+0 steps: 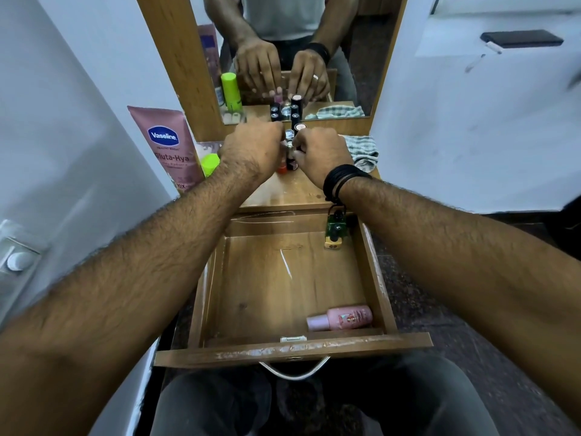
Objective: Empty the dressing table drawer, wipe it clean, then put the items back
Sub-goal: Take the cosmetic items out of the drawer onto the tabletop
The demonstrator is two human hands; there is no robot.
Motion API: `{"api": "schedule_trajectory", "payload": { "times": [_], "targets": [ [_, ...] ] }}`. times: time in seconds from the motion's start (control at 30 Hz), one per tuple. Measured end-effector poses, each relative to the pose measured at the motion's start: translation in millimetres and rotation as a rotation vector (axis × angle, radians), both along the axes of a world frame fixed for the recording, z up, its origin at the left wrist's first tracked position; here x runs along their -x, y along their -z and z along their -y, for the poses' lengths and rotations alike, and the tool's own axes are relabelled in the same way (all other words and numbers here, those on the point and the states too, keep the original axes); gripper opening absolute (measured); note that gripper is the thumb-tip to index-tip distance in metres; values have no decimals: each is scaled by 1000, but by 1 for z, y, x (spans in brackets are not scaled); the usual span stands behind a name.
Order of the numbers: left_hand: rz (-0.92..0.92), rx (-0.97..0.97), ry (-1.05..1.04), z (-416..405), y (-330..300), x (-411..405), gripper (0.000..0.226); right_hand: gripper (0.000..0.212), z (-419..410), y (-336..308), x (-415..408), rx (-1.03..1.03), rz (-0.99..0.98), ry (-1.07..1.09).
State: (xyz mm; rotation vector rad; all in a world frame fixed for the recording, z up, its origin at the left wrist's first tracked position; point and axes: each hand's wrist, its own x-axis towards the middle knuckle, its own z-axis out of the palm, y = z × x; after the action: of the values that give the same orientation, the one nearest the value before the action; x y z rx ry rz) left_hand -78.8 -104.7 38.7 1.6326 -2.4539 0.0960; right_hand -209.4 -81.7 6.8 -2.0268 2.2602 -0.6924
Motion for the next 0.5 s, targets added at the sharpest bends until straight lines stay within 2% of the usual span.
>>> {"api": "schedule_trajectory", "payload": {
  "times": [0.5],
  "targets": [
    [34,27,18,-5,0,-3,26,23,-10,0,2,-21,13,-7]
  ]
}}
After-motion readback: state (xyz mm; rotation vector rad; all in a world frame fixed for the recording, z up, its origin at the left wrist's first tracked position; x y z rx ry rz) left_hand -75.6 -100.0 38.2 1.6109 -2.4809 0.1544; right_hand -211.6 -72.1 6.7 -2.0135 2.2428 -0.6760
